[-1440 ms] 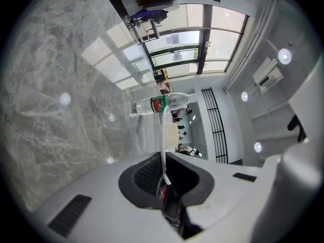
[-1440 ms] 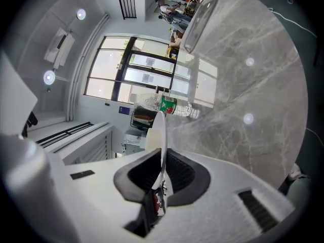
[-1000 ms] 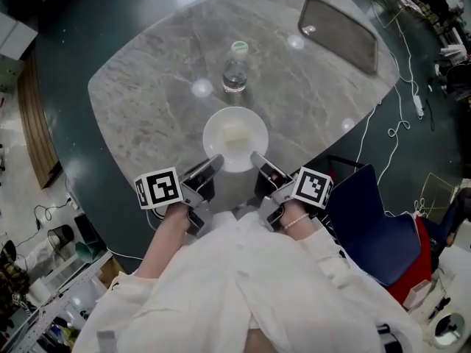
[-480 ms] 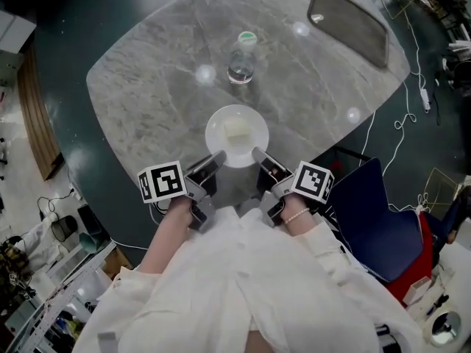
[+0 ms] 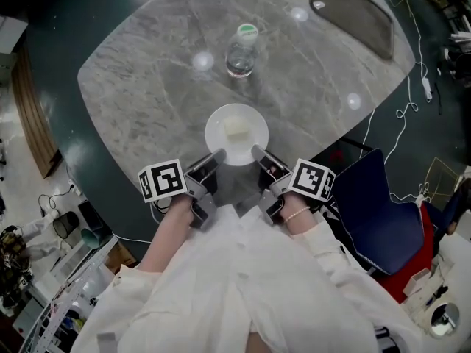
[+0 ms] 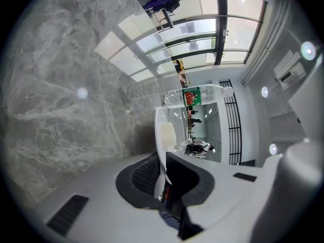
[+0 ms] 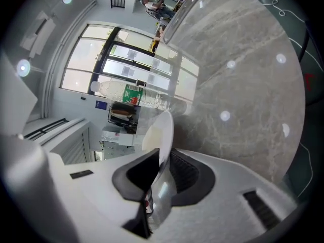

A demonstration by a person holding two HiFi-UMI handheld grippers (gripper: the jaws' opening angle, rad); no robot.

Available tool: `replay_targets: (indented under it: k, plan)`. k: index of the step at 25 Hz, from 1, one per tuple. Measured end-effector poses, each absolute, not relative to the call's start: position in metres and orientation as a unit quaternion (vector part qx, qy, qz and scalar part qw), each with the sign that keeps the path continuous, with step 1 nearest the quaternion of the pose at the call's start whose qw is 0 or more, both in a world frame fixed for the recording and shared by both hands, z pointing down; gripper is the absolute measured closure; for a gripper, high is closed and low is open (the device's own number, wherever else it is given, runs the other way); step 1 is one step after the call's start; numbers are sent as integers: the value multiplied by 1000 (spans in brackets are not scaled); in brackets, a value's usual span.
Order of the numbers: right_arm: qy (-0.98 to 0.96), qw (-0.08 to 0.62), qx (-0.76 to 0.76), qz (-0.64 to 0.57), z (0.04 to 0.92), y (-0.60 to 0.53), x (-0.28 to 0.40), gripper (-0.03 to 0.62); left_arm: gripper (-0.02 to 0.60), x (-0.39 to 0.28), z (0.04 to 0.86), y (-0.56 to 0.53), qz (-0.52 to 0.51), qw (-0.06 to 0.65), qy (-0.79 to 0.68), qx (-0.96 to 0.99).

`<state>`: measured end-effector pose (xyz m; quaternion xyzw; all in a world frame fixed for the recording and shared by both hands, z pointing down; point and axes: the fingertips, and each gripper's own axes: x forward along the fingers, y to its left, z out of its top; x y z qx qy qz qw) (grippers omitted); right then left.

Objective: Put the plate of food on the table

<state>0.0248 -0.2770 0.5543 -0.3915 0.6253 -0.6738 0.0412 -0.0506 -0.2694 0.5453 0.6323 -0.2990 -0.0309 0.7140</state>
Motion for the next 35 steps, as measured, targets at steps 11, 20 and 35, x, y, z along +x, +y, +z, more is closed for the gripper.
replay_targets:
  k: [11, 20, 35]
  plan:
    - [613, 19, -394, -685, 566, -278, 21, 549, 555, -55, 557, -284, -64, 731, -316, 601]
    - [593, 17, -387, -706, 572, -276, 19, 548, 555, -60, 565, -291, -85, 743, -336, 572]
    - [597, 28, -385, -704, 568, -282, 16, 565, 555, -64, 569, -310, -97, 734, -355, 571]
